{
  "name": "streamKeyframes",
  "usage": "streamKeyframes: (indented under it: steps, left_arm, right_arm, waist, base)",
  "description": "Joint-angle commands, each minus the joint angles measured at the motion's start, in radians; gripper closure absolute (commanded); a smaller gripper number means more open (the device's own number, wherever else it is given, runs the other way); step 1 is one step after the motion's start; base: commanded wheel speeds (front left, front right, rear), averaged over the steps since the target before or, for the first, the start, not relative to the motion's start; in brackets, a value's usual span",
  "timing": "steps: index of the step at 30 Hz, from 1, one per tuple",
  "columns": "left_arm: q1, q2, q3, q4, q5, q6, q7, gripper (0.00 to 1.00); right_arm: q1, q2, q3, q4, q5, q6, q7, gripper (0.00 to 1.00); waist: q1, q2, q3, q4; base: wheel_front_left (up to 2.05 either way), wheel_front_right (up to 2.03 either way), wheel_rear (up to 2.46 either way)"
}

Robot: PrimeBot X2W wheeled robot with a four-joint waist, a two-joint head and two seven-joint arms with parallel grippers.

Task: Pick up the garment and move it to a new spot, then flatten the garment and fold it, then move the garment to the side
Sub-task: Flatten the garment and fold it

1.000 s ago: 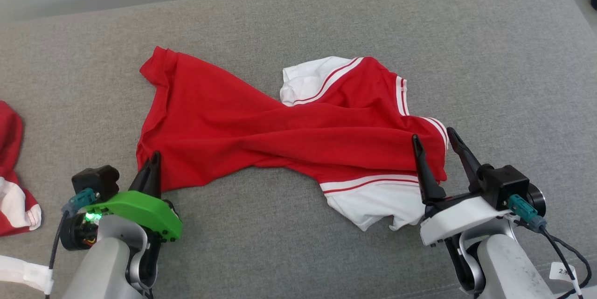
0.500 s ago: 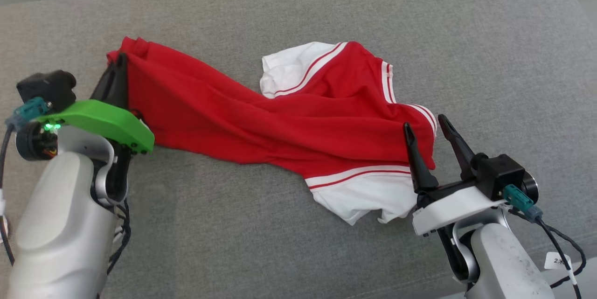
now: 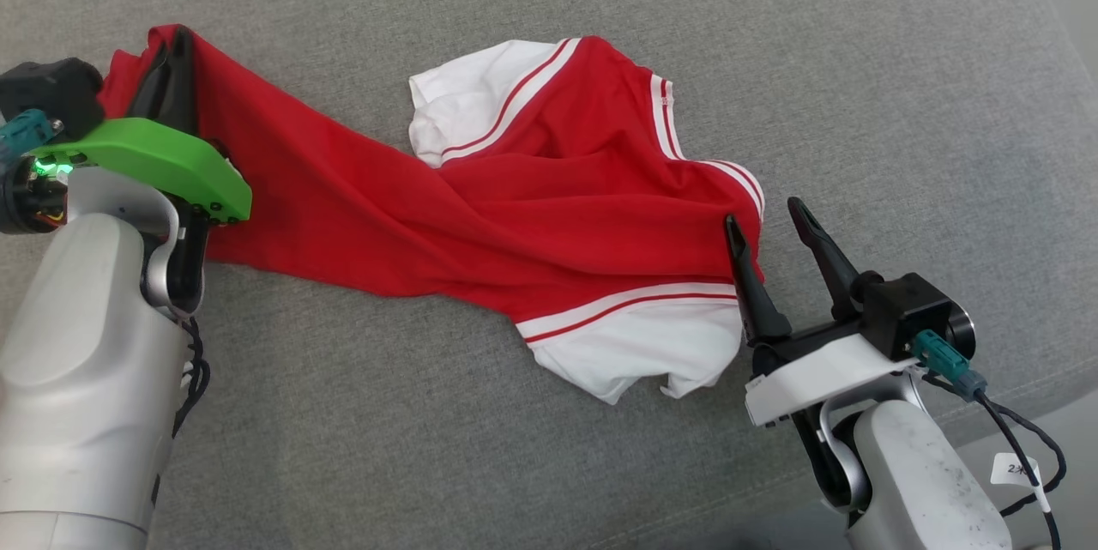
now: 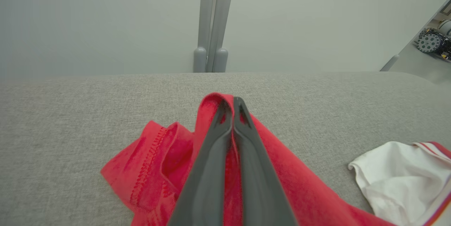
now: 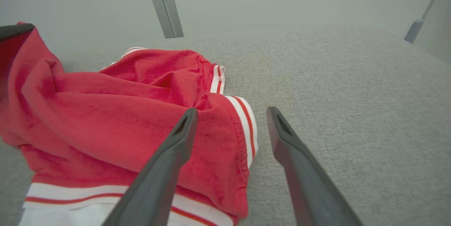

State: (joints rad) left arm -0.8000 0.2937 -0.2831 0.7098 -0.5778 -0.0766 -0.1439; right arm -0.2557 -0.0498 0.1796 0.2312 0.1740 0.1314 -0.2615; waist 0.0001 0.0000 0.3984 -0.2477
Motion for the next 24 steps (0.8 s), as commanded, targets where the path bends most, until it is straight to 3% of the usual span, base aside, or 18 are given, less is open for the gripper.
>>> streamKeyframes:
  steps: [1, 13, 24]
  left_arm:
    - [-0.014, -0.005, -0.005, 0.011, 0.008, -0.007, -0.022, 0.0]
    - [0.098, -0.049, -0.013, -0.032, 0.049, -0.029, -0.122, 0.0]
    - [0.465, -0.112, 0.138, -0.383, 0.188, 0.009, -0.121, 0.0]
  right_arm:
    - [-0.013, -0.001, -0.001, 0.002, -0.005, -0.001, -0.004, 0.0]
    - [0.01, -0.002, -0.025, 0.011, -0.031, -0.001, -0.005, 0.0]
    - [0.06, -0.002, -0.08, 0.01, -0.035, -0.001, 0.002, 0.0]
  waist:
    - [-0.0001, 0.0, 0.0, 0.011]
    - [-0.0001, 0.0, -0.089, 0.111]
    - [-0.0001, 0.0, -0.203, 0.169]
  base:
    - [0.0, 0.0, 0.0]
    - [0.0, 0.0, 0.0]
    - [0.0, 0.0, 0.0]
